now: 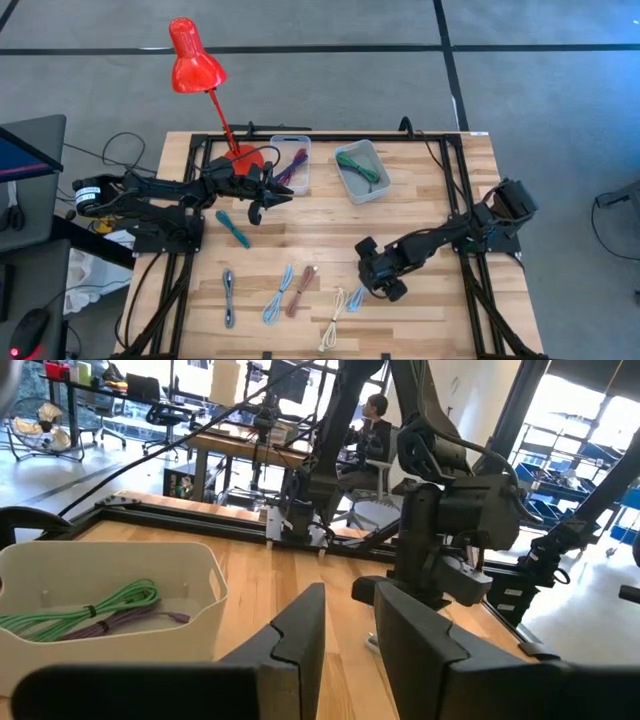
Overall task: Pick & Place USB Port
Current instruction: Put the right light blue USB cable into the gray bin, then put the white USB cable into the gray bin
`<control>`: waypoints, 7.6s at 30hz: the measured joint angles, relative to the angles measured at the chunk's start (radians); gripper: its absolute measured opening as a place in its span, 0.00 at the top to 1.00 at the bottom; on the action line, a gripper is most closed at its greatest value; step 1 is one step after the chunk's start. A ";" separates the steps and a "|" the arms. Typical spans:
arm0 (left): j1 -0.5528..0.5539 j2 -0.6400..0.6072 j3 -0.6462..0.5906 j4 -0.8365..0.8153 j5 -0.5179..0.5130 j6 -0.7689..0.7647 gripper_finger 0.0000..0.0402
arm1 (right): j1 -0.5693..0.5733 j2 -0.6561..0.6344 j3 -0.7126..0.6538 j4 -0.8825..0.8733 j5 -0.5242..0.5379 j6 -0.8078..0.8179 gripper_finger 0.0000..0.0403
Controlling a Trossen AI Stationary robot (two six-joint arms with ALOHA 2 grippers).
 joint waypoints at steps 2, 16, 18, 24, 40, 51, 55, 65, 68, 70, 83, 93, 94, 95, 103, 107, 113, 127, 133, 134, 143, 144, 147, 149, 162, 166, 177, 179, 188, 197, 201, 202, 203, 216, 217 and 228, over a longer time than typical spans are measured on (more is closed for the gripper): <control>0.000 0.000 0.000 0.000 0.000 0.000 0.78 | 0.006 0.000 0.000 0.002 -0.001 0.001 0.54; 0.000 0.000 0.000 0.000 0.000 0.000 0.78 | -0.011 0.099 0.005 0.091 0.025 0.027 0.96; 0.000 0.000 0.000 0.000 0.000 0.000 0.78 | -0.010 0.116 0.006 0.093 0.025 0.026 0.96; 0.000 0.000 0.000 0.000 0.000 0.000 0.78 | -0.010 0.120 0.004 0.095 0.036 0.030 0.99; 0.000 0.000 0.000 0.000 0.000 0.000 0.78 | -0.086 -0.115 -0.002 0.047 0.113 0.037 1.00; 0.000 0.000 0.000 0.000 0.000 0.000 0.78 | -0.139 -0.296 0.000 -0.062 0.282 0.029 1.00; 0.000 0.000 0.000 0.000 0.000 0.000 0.78 | -0.166 -0.373 0.000 -0.059 0.365 0.045 1.00; 0.000 0.000 0.000 0.000 0.000 0.000 0.78 | -0.274 -0.501 0.000 -0.052 0.517 0.150 1.00; 0.000 0.000 0.000 0.000 0.000 0.000 0.78 | -0.322 -0.502 0.000 -0.047 0.527 0.200 1.00; 0.000 0.000 0.000 0.000 0.000 0.000 0.78 | -0.358 -0.494 0.001 -0.044 0.531 0.235 1.00; -0.001 0.000 0.000 0.000 0.000 0.000 0.78 | -0.601 -0.423 0.001 0.017 0.549 0.326 1.00; 0.000 0.000 0.000 0.000 0.000 0.000 0.78 | -0.699 -0.278 0.001 0.049 0.440 0.383 1.00; 0.000 0.000 0.000 0.000 0.000 0.000 0.78 | -0.703 -0.264 0.001 0.051 0.441 0.386 1.00; 0.000 0.000 0.000 0.000 0.000 0.000 0.78 | -0.707 -0.249 0.001 0.053 0.441 0.387 1.00; 0.000 0.000 0.000 0.000 0.000 0.000 0.78 | -0.754 -0.152 0.001 0.053 0.438 0.404 1.00; 0.000 0.000 0.000 0.000 0.000 0.000 0.78 | -0.769 -0.131 0.001 0.057 0.428 0.404 1.00; 0.000 0.000 0.000 0.000 0.000 0.000 0.78 | -0.777 -0.131 0.001 0.067 0.418 0.404 1.00; 0.000 0.000 0.000 0.000 0.000 0.000 0.78 | -0.781 -0.131 0.001 0.116 0.403 0.379 0.91; 0.000 0.000 0.000 0.000 0.000 0.000 0.78 | -0.778 -0.131 0.001 0.114 0.410 0.370 0.84; 0.000 0.000 0.000 0.000 0.000 0.000 0.78 | -0.775 -0.131 0.001 0.114 0.412 0.367 0.84; 0.000 0.000 0.000 0.000 0.000 0.000 0.78 | -0.683 -0.236 0.001 0.145 0.419 0.177 0.82; 0.000 0.000 0.000 0.000 0.000 0.000 0.78 | -0.664 -0.259 0.001 0.145 0.418 0.160 0.82; 0.000 0.000 0.000 0.000 0.000 0.000 0.78 | -0.609 -0.325 0.001 0.154 0.381 0.123 0.82; 0.000 0.000 0.000 0.000 0.000 0.000 0.78 | -0.572 -0.366 0.001 0.158 0.331 0.115 0.82; 0.000 0.000 0.000 0.000 0.000 0.000 0.78 | -0.308 -0.407 0.001 0.167 0.146 0.114 0.82; 0.000 0.000 0.000 0.000 0.000 0.000 0.78 | -0.237 -0.355 0.001 0.207 0.101 0.114 0.82; 0.000 0.000 0.000 0.000 0.000 0.000 0.78 | -0.145 -0.161 0.004 0.328 0.023 0.037 0.82; 0.000 0.000 0.000 0.000 0.000 0.000 0.78 | -0.145 -0.129 0.018 0.324 -0.015 0.047 0.82; 0.000 0.000 0.000 0.000 0.000 -0.055 0.78 | -0.144 0.031 0.156 0.335 -0.190 0.133 0.82; 0.000 0.000 0.000 0.000 0.000 -0.056 0.78 | -0.162 0.188 0.251 0.214 -0.377 0.158 0.82; 0.000 0.000 0.000 0.000 0.000 -0.056 0.78 | -0.167 0.249 0.263 0.225 -0.387 0.161 0.82; 0.000 0.000 0.000 0.000 0.000 -0.056 0.78 | -0.167 0.261 0.269 0.234 -0.387 0.161 0.82; 0.000 0.000 0.000 0.000 0.000 -0.056 0.78 | -0.167 0.271 0.275 0.239 -0.387 0.161 0.82; 0.000 0.000 0.000 0.000 0.000 -0.055 0.78 | -0.168 0.277 0.287 0.261 -0.337 0.161 0.54; 0.000 0.000 0.000 0.000 0.000 -0.054 0.78 | -0.168 0.284 0.287 0.263 -0.337 0.160 0.51; 0.000 0.000 0.000 0.000 0.000 -0.054 0.78 | -0.181 0.309 0.285 0.261 -0.368 0.158 0.55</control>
